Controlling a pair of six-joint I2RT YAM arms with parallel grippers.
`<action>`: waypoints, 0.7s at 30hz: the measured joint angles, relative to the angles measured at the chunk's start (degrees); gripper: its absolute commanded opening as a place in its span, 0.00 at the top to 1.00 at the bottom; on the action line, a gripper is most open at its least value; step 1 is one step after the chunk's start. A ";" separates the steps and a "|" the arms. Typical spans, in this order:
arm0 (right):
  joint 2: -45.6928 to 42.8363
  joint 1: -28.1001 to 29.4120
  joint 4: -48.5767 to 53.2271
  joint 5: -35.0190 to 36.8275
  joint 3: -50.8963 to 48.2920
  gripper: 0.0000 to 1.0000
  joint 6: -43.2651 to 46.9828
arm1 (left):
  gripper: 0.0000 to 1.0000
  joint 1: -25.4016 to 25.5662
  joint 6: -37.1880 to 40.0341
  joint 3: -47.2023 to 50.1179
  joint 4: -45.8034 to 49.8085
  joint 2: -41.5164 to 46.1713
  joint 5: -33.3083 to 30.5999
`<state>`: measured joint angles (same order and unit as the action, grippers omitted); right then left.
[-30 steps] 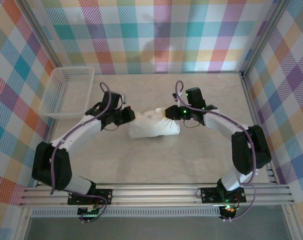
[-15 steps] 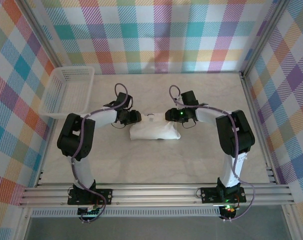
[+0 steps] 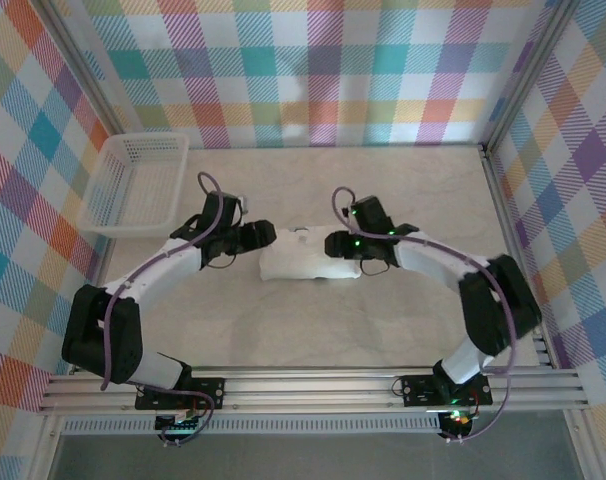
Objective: Fold the inside-out t-shirt
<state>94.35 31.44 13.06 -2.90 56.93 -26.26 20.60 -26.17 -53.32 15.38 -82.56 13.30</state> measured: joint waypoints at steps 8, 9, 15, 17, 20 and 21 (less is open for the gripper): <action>2.27 -0.57 4.94 3.41 0.31 0.42 -0.92 | 0.26 0.55 -1.97 3.74 0.37 -4.04 2.99; 0.85 -0.57 5.27 2.82 0.46 0.41 -1.42 | 0.26 0.79 -2.56 3.74 -0.70 -5.22 4.13; -8.76 -1.68 9.25 0.76 0.74 0.35 -9.31 | 0.60 5.84 -6.78 1.57 -6.45 -14.93 8.61; -11.15 -4.42 12.09 0.20 0.57 0.35 -14.32 | 0.61 8.26 -9.22 -1.73 -8.17 -19.63 9.64; -14.88 -11.47 14.84 -1.05 -1.99 0.35 -21.44 | 0.60 12.74 -12.37 -12.52 -10.19 -28.76 11.15; -16.44 -14.12 16.22 -1.07 -3.32 0.35 -23.56 | 0.59 14.43 -13.05 -17.40 -10.71 -32.54 11.34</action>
<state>77.91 17.32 29.28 -3.97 53.60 -49.82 35.03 -39.22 -70.72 4.67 -115.11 24.64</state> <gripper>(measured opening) 0.651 0.397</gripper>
